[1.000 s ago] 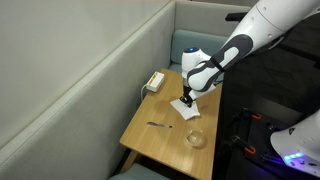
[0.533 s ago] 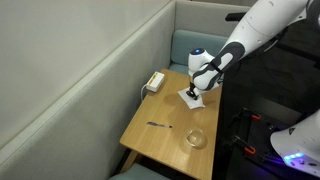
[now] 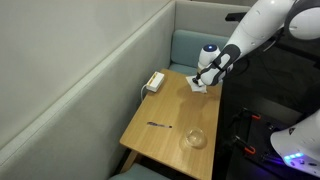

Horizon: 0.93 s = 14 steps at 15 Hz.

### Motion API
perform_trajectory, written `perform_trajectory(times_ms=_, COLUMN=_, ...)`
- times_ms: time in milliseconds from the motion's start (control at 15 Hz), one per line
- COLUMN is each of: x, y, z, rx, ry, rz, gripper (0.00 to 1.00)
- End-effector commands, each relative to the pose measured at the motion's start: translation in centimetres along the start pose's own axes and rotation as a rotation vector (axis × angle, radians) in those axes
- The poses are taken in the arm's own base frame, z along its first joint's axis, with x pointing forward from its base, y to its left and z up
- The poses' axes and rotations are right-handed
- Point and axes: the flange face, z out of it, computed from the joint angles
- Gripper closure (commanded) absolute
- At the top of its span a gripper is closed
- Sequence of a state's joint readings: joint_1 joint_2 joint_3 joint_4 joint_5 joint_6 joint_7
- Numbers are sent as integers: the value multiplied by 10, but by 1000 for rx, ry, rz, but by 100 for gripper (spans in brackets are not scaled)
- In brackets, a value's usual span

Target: Wipe the table with the napkin

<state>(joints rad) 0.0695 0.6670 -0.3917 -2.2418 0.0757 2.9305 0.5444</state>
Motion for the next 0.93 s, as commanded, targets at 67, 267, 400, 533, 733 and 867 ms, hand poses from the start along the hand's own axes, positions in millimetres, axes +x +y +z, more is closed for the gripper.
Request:
perform_trajectory(times_ms=67, x=11, y=17, z=2, rx=-3, ry=49, rz=110, gripper=100)
perform_trajectory(times_ms=267, x=-13, y=-7, z=-5, rx=42, ry=-38, rz=86, gripper=100)
perform_trajectory(times_ms=400, x=-34, y=-30, z=-16, rx=92, ry=-57, rz=44, gripper=100)
perform_trajectory(times_ms=533, x=-61, y=-57, z=-30, rx=144, ry=-76, rz=-12, gripper=100)
perform_trajectory(times_ms=733, x=-107, y=-98, z=-58, rx=221, ry=-143, rz=-128, gripper=100)
perform_trajectory(times_ms=867, x=-132, y=-121, z=-74, rx=264, ry=-183, rz=-193, gripper=100)
